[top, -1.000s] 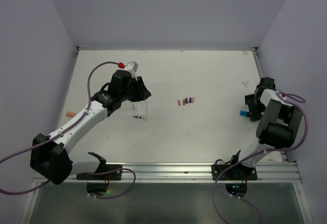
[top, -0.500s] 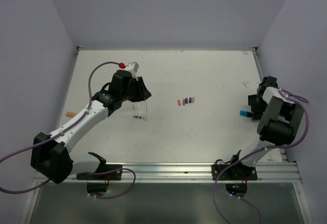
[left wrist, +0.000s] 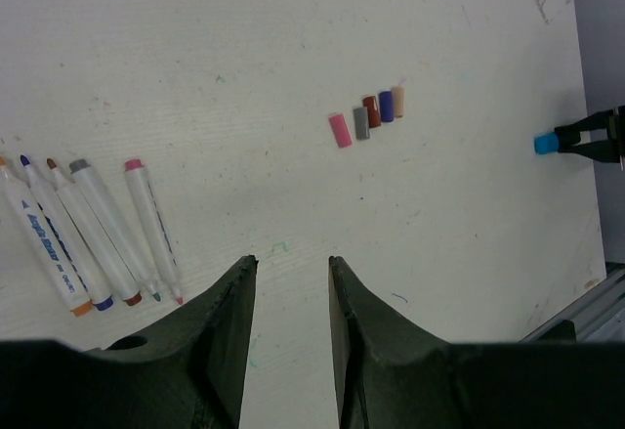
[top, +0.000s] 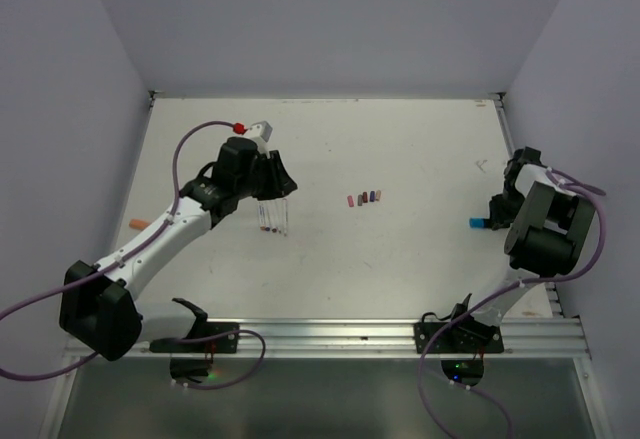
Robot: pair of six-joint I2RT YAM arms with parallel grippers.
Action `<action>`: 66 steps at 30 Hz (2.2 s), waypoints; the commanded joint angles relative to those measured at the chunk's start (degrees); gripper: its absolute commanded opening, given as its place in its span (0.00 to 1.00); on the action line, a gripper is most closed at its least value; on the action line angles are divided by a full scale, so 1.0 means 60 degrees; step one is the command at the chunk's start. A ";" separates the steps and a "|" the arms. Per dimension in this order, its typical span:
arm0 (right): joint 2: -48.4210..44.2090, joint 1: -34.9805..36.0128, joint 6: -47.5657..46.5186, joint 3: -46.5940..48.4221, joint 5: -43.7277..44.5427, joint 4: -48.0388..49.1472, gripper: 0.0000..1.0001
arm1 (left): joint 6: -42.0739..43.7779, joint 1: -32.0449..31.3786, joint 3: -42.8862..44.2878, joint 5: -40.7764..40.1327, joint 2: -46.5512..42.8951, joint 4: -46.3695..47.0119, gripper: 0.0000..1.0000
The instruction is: Open the pen caps
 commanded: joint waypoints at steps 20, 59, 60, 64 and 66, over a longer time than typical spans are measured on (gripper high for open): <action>-0.3413 0.2772 -0.3821 -0.2326 -0.3577 0.3067 0.00 | -0.0771 -0.0056 -0.1946 0.1063 -0.1698 0.1530 0.39; -0.5832 0.9546 -0.2330 -0.1992 -0.3582 0.3628 0.00 | -0.2589 -0.3454 -0.3267 0.0905 0.1157 0.8712 0.47; -0.5832 0.9546 -0.2316 -0.2007 -0.3597 0.3643 0.00 | -0.2589 -0.3498 -0.3165 0.0891 0.1303 0.8697 0.47; -0.5964 0.9604 -0.2199 -0.2022 -0.3538 0.3614 0.00 | -0.2575 -0.3630 -0.2886 0.0745 0.1611 0.8463 0.46; -0.6008 0.9619 -0.2198 -0.2036 -0.3538 0.3599 0.00 | -0.2560 -0.3659 -0.2798 0.0730 0.1743 0.8405 0.46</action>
